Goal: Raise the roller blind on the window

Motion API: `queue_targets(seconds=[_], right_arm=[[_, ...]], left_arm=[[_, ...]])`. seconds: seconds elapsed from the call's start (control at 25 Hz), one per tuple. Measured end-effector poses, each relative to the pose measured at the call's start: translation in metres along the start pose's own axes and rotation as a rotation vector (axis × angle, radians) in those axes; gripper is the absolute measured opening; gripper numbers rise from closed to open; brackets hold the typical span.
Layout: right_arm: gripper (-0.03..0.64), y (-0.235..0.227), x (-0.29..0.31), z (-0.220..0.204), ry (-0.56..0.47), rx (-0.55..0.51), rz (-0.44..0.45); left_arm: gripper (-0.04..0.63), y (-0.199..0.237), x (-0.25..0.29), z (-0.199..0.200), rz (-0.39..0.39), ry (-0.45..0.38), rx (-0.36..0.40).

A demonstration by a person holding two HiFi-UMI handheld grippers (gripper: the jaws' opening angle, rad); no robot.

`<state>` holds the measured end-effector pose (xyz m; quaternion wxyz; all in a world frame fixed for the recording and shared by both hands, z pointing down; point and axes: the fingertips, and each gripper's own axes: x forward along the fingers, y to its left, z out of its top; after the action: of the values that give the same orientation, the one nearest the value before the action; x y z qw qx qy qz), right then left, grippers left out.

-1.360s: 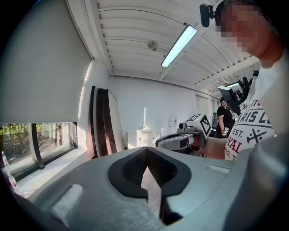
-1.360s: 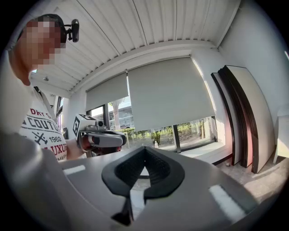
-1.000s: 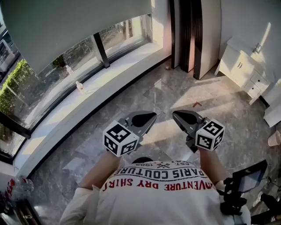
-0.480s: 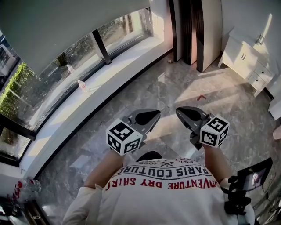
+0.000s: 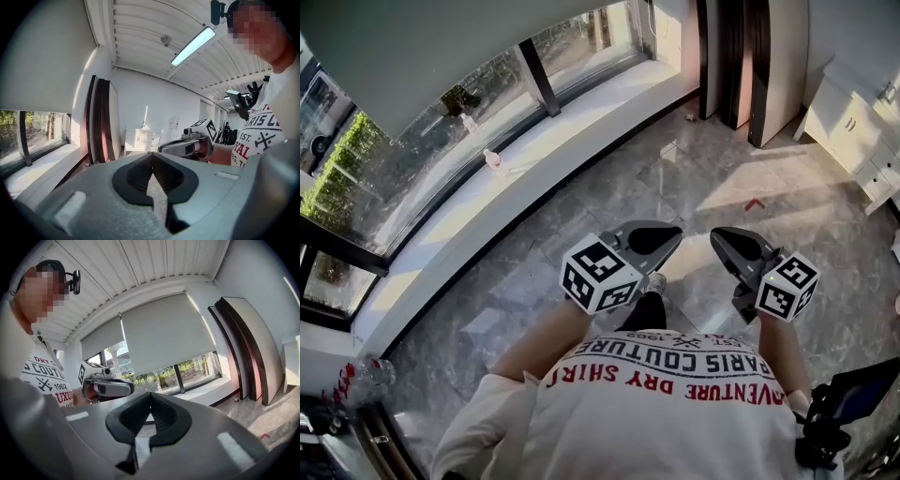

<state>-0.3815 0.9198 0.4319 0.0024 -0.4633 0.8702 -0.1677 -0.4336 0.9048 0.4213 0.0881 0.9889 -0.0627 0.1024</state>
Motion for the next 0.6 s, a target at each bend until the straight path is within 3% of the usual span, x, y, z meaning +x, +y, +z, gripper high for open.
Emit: queue_targets(seconds=[0.32, 0.6], right_arm=[[0.006, -0.084, 0.048, 0.007, 0.009, 0.06, -0.039], [0.006, -0.161, 0.116, 0.057, 0.016, 0.057, -0.05]], left_arm=[[0.005, 0.084, 0.051, -0.006, -0.019, 0.033, -0.059], [0.005, 0.187, 0.09, 0.025, -0.019, 0.017, -0.084]])
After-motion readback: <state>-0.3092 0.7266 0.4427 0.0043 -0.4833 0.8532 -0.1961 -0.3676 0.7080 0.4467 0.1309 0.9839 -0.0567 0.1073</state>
